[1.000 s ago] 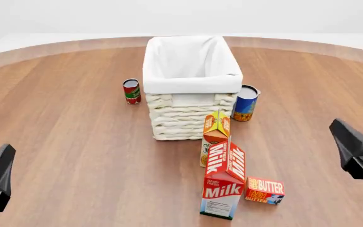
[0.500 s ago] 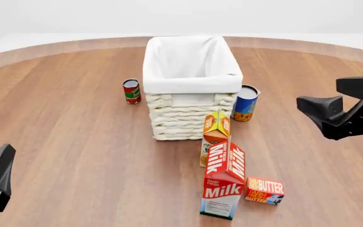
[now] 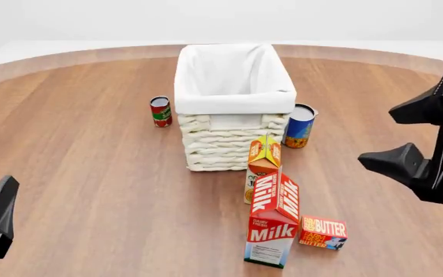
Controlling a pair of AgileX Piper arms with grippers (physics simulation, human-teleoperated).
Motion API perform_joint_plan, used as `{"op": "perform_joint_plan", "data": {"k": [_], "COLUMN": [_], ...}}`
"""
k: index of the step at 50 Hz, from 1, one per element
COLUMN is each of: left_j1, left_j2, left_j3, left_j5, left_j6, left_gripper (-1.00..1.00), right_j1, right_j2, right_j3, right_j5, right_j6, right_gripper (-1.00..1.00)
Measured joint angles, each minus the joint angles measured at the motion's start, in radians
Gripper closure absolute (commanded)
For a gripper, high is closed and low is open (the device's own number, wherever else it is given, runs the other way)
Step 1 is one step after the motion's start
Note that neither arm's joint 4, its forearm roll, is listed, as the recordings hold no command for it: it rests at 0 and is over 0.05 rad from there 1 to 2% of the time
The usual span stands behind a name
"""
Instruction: Pick up the butter and put it in the basket.
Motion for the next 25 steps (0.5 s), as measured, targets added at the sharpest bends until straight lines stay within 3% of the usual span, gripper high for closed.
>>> {"op": "perform_joint_plan", "data": {"k": [7, 25], "left_j1": [0.000, 0.000], "left_j2": [0.000, 0.000], "left_j3": [0.000, 0.000], "left_j5": [0.000, 0.000], "left_j6": [0.000, 0.000], "left_gripper": [-1.00, -1.00], "right_j1": [-0.004, -0.018], "right_j2": [0.004, -0.013], "right_j3": [0.002, 0.104], "right_j5": [0.065, 0.126], "right_j6": [-0.073, -0.166], "right_gripper": [-1.00, -1.00]}}
